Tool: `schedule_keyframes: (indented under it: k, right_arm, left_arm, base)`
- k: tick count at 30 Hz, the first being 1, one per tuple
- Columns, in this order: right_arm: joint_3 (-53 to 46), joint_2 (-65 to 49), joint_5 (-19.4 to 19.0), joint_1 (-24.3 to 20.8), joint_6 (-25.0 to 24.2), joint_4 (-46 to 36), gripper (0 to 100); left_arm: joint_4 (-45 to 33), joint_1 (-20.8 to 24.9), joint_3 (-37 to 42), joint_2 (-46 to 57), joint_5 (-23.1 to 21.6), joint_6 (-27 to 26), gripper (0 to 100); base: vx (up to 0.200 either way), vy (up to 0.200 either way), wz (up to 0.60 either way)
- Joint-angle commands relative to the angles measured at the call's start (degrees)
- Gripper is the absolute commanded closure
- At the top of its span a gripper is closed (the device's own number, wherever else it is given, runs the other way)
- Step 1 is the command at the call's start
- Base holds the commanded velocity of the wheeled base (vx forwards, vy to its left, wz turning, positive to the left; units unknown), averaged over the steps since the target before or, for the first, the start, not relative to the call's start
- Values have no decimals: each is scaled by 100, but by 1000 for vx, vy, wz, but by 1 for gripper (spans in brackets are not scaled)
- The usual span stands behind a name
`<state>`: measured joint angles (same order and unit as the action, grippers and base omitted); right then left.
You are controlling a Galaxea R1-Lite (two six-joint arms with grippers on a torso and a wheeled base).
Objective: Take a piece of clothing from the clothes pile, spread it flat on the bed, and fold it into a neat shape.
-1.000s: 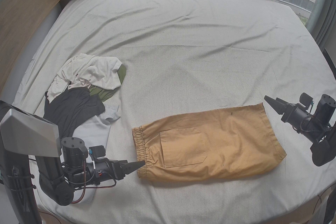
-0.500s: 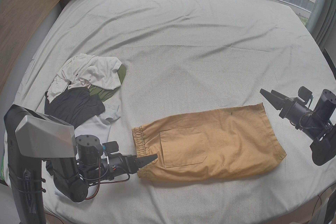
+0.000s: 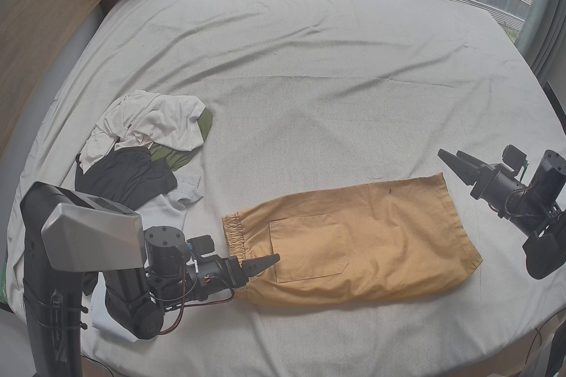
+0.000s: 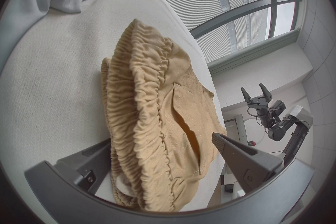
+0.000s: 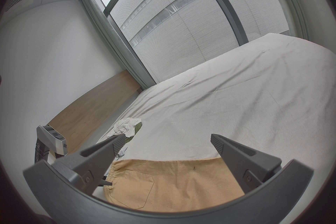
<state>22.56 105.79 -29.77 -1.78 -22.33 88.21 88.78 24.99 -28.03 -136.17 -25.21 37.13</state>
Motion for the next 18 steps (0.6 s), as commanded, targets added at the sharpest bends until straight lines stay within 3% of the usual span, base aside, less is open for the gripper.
schedule_keyframes:
  k: [1, 9, 10, 18]
  right_arm:
    - [-33, 21, 6, -94, 1, 3, 0]
    - [-77, 29, 15, -130, 10, 3, 0]
    - [-77, 29, 15, -130, 10, 3, 0]
    - [-103, 38, 33, -182, 27, 3, 0]
  left_arm:
    - [-1, 15, -27, -15, -1, 66, 0]
    - [7, -21, -54, -15, 7, 374, 0]
    - [7, -21, -45, -15, 7, 400, 100]
    - [7, -38, -45, -24, 7, 453, 100]
  base:
    - [0, 0, 0]
    - [0, 0, 0]
    - [0, 0, 0]
    - [0, 0, 0]
